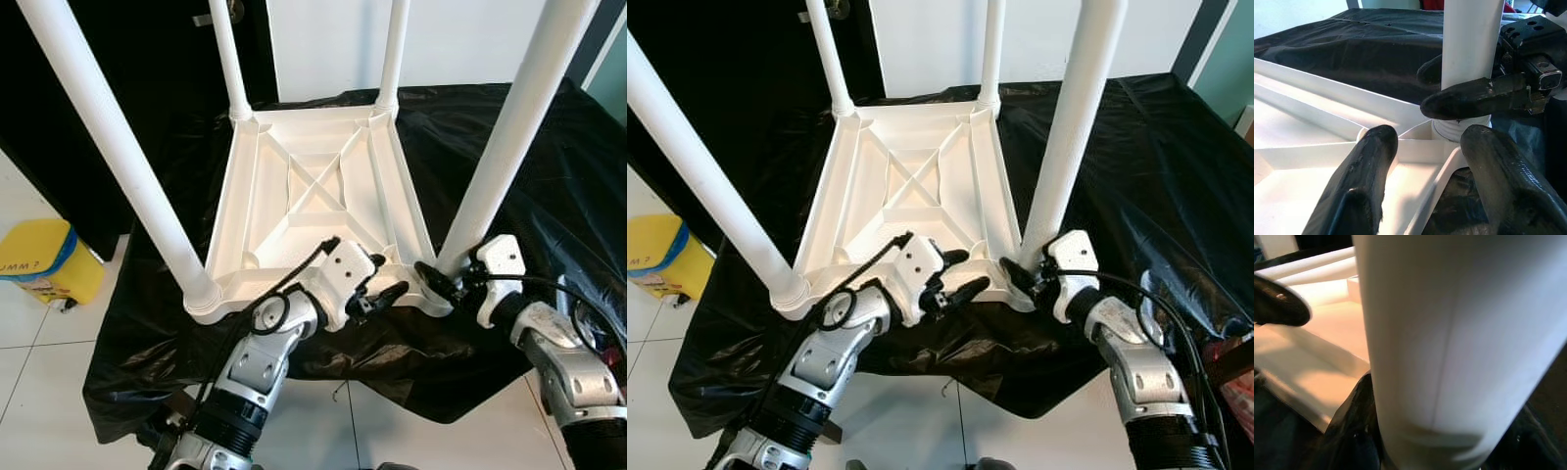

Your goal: Building children table

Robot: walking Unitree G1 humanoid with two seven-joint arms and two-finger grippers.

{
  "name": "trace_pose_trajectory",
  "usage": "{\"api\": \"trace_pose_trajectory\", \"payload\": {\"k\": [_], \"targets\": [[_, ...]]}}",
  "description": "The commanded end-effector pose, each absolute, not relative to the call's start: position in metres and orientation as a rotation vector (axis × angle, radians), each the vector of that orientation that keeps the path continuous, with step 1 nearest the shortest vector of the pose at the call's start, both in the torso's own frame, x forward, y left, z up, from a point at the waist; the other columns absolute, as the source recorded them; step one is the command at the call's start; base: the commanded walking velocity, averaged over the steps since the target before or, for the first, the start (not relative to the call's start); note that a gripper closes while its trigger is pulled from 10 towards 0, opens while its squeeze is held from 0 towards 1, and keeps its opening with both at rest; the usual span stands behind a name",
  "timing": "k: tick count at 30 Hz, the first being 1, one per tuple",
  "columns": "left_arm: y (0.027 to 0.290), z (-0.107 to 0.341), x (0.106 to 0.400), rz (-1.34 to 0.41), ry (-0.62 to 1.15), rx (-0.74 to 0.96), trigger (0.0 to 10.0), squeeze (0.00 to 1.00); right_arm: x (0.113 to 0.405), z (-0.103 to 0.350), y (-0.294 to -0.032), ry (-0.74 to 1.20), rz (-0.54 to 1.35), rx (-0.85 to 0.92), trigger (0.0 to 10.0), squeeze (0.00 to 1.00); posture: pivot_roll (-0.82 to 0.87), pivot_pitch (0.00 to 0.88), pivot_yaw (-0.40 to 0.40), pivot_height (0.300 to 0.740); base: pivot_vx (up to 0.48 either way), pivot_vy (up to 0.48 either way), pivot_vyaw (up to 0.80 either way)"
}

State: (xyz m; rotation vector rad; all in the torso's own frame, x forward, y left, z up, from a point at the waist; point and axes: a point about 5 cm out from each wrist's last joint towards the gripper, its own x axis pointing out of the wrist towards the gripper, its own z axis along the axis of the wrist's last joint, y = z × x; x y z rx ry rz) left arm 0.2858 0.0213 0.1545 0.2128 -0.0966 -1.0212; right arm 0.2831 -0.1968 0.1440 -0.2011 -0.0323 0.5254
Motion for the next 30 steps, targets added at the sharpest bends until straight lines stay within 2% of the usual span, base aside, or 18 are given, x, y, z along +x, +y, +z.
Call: {"api": "trace_pose_trajectory", "payload": {"k": [1,7,13,22,30], "targets": [[0.022,0.151,0.286,-0.955,-0.092,0.217,10.0,0.0,0.278,0.134,-0.189,0.004,0.46,-0.16,10.0,0.0,-0.24,0.069,0.012,0.74,0.0,0.0,0.0],[0.02,0.148,0.284,-0.97,-0.084,0.216,10.0,0.0,0.272,0.128,-0.182,-0.009,0.244,-0.096,10.0,0.0,-0.26,0.075,0.011,0.74,0.0,0.0,0.0],[0.019,0.148,0.282,-0.978,-0.085,0.215,10.0,0.0,0.27,0.129,-0.179,-0.033,0.159,-0.068,10.0,0.0,-0.26,0.076,0.01,0.74,0.0,0.0,0.0],[0.019,0.147,0.281,-0.982,-0.082,0.214,10.0,0.0,0.258,0.115,-0.169,0.002,-0.198,0.023,10.0,0.0,-0.26,0.078,0.005,0.74,0.0,0.0,0.0],[0.019,0.146,0.281,-0.981,-0.083,0.215,10.0,0.0,0.257,0.113,-0.159,0.006,-0.21,0.063,10.0,0.0,-0.26,0.075,0.005,0.74,0.0,0.0,0.0]]}}
